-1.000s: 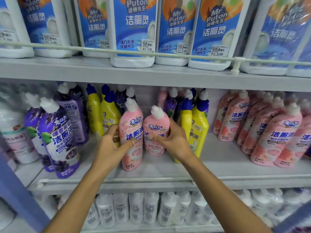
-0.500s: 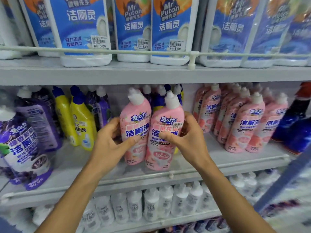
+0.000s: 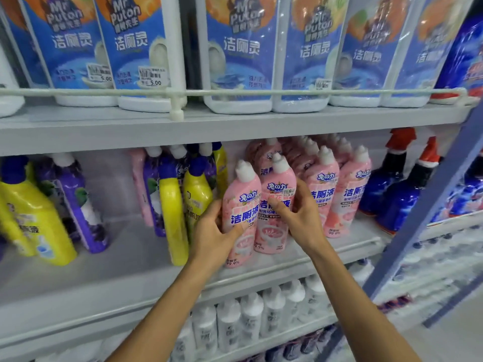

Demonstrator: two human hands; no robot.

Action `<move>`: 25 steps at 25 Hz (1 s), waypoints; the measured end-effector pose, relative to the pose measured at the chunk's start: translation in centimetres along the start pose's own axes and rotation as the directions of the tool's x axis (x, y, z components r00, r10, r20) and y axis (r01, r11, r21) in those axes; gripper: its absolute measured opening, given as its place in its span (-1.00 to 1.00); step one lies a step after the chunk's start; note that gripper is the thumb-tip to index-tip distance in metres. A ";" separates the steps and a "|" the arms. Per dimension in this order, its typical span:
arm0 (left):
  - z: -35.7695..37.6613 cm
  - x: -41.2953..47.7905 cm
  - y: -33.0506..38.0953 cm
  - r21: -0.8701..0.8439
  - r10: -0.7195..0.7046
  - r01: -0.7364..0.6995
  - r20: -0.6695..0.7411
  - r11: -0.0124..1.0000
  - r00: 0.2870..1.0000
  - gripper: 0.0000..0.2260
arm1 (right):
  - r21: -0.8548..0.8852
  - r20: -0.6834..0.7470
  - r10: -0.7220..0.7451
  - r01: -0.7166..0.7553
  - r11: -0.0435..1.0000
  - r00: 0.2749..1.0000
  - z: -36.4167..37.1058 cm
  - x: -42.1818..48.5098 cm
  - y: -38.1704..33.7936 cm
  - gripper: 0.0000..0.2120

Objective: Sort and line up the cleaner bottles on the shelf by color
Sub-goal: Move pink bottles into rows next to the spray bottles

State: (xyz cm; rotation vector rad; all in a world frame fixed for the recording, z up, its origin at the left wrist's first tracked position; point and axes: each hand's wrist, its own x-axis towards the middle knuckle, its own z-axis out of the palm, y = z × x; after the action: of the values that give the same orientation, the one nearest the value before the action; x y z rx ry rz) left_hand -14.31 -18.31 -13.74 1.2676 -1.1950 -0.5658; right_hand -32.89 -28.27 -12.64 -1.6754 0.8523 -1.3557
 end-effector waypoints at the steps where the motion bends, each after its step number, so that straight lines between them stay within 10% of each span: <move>1: 0.3 0.3 -0.7 0.012 -0.019 0.020 -0.034 1.000 0.999 -0.54 | -0.036 0.011 -0.005 0.006 0.999 1.000 -0.4 0.2 0.2 -0.44; 8: 0.0 0.5 -2.0 0.209 -0.003 0.013 -0.049 0.978 0.999 -0.43 | -0.311 -0.402 0.051 -0.189 0.932 0.914 3.9 -6.2 3.1 -0.25; 25: -1.8 0.3 -2.4 0.285 0.022 -0.011 -0.035 0.958 0.999 -0.61 | -0.370 -0.467 0.252 -0.447 0.814 0.847 8.6 1.8 6.2 -0.29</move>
State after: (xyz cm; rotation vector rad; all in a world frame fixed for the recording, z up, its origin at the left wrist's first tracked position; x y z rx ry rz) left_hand -11.98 -18.52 -15.61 1.5030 -1.2867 -0.3630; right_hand -24.21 -31.24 -18.25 -1.4752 1.7669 -1.3014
